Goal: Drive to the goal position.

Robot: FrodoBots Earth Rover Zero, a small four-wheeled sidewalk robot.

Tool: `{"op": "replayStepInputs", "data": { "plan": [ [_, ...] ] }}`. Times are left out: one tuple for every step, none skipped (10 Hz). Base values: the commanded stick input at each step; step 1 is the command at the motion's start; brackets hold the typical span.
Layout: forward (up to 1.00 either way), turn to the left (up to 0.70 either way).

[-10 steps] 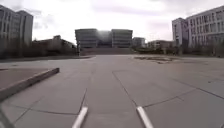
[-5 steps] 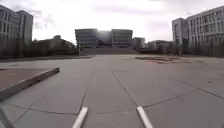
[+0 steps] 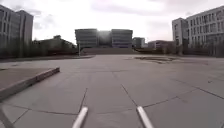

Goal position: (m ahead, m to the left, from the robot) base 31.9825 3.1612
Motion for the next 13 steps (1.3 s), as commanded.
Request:
{"op": "replayStepInputs", "data": {
  "plan": [
    [0.0,0.0],
    [0.0,0.0],
    [0.0,0.0],
    [-0.39,0.0],
    [-1.0,0.0],
    [-1.0,0.0],
    [-0.34,0.0],
    [0.0,0.0],
    [0.0,0.0],
    [0.0,0.0],
    [0.0,0.0],
    [0.49,0.0],
    [1.0,0.0]
  ]
}}
